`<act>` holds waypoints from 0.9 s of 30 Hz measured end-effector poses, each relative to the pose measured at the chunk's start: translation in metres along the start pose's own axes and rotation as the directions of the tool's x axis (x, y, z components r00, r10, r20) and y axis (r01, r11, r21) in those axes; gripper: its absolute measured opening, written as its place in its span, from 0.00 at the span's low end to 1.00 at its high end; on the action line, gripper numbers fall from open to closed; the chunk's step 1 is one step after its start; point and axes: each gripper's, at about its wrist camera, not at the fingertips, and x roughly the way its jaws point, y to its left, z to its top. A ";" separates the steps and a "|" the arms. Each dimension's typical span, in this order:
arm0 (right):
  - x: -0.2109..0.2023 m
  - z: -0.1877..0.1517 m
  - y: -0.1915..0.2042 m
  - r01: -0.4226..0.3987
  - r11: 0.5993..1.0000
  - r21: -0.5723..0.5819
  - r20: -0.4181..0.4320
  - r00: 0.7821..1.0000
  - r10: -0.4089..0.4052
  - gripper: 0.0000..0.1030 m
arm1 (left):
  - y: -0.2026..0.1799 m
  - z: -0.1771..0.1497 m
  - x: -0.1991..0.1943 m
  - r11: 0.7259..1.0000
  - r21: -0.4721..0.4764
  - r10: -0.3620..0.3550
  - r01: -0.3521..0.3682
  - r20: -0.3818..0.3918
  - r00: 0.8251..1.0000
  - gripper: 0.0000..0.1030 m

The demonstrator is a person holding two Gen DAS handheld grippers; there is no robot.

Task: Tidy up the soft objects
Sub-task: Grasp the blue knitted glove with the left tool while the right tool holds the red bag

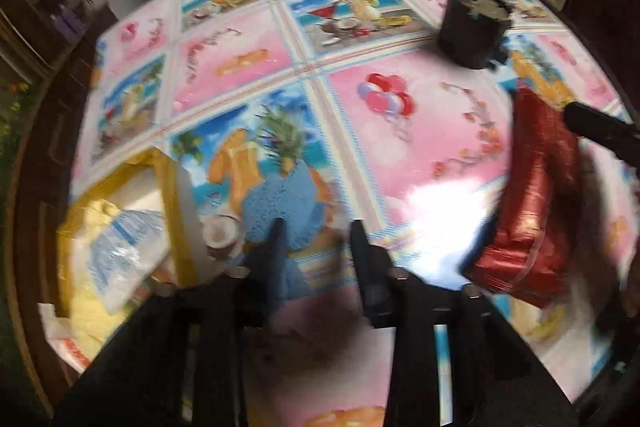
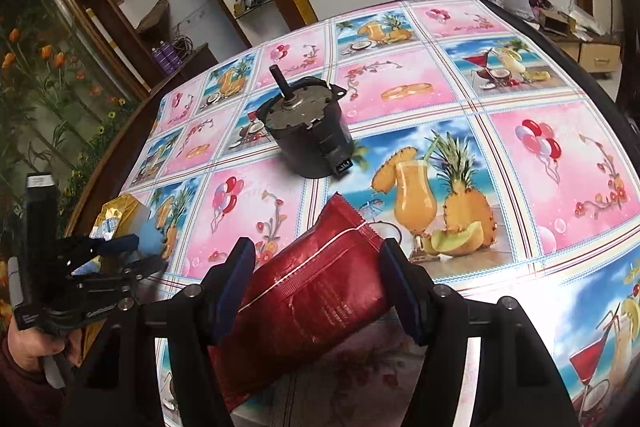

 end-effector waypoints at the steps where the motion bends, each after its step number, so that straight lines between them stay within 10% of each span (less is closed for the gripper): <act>1: 0.000 0.000 0.000 -0.001 1.000 0.002 -0.002 1.000 0.001 0.63 | -0.003 -0.003 0.000 0.996 -0.018 -0.087 0.087 -0.030 0.996 0.09; 7: -0.003 -0.001 0.001 -0.002 1.000 -0.005 0.006 1.000 0.002 0.63 | -0.009 -0.008 -0.036 0.997 0.011 -0.076 0.075 0.144 0.987 0.13; 12: -0.001 -0.001 0.001 -0.003 1.000 -0.002 -0.005 1.000 0.003 0.63 | 0.008 0.004 -0.028 0.982 -0.034 0.188 -0.185 0.188 0.964 0.61; 19: 0.000 0.000 0.000 0.009 1.000 -0.006 -0.004 1.000 -0.010 0.63 | 0.003 0.005 0.014 0.972 0.056 0.225 -0.229 0.070 0.972 0.60; 20: 0.000 0.000 -0.001 0.010 1.000 -0.004 -0.006 1.000 -0.010 0.63 | -0.001 0.003 0.013 0.972 0.065 0.221 -0.225 0.061 0.973 0.45; 22: 0.001 0.001 -0.003 0.011 1.000 0.002 -0.009 1.000 -0.011 0.63 | -0.002 0.000 0.010 0.988 0.040 0.147 -0.148 0.026 0.989 0.21; 27: -0.002 0.004 -0.012 0.009 0.999 0.035 0.003 1.000 -0.009 0.63 | 0.002 -0.015 -0.013 0.996 -0.088 -0.007 0.015 0.088 0.996 0.20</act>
